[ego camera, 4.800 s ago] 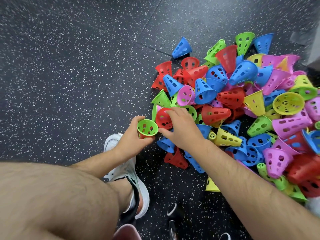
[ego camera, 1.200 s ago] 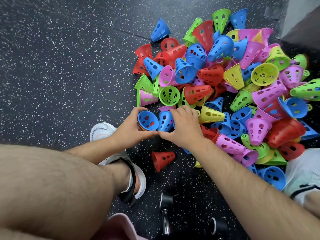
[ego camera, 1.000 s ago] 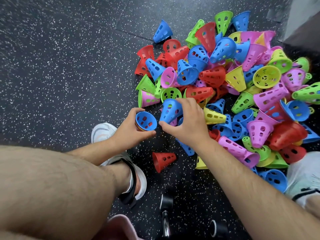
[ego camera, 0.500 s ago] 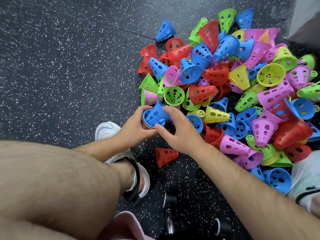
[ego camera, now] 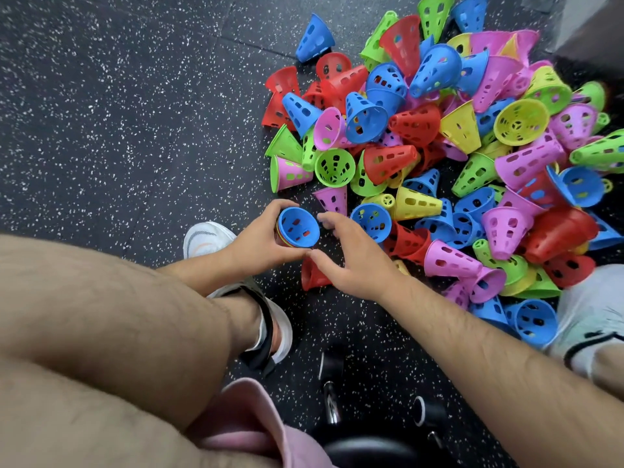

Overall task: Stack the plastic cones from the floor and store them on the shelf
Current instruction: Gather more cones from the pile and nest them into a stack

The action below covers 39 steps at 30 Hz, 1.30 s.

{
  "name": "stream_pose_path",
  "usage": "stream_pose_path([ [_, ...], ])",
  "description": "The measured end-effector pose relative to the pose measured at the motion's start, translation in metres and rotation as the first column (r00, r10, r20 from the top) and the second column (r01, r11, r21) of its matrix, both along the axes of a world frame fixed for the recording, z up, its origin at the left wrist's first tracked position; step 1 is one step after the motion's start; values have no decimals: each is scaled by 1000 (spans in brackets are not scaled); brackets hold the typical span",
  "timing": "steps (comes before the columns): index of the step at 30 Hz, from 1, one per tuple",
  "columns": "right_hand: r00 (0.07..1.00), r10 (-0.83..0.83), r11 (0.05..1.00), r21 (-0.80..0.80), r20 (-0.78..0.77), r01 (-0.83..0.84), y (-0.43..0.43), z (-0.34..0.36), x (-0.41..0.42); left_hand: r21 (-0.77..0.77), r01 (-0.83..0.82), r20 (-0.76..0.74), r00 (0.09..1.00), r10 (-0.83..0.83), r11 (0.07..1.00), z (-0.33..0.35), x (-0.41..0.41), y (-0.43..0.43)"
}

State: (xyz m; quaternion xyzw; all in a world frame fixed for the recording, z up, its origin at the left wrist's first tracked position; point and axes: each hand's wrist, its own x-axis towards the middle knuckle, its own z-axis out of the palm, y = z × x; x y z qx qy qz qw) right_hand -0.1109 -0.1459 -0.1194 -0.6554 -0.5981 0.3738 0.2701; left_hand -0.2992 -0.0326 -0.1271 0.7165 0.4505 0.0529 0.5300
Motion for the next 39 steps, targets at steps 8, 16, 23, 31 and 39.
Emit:
stream_pose_path([
  [8, 951, 250, 967, -91, 183, -237, -21, -26, -3, 14, 51, -49, 998, -50, 999, -3, -14, -1],
  [16, 953, 222, 963, -198, 204, -182, -18, -37, -11, -5, 12, -86, 996, -13, 1000, -3, -15, -2],
  [23, 975, 122, 988, -118, 185, -102, -17, -32, -8, -2, -30, -79, 996, 30, 1000, -1, -14, -2],
  [31, 983, -163, 970, 196, 89, 143, 1, -1, -5, -12, -228, -24, 973, 227, 974, -1, -12, 4],
  [39, 957, -285, 911, 294, -60, 289, 22, 16, 4, 33, -93, -5, 996, 93, 995, 6, 2, 4],
])
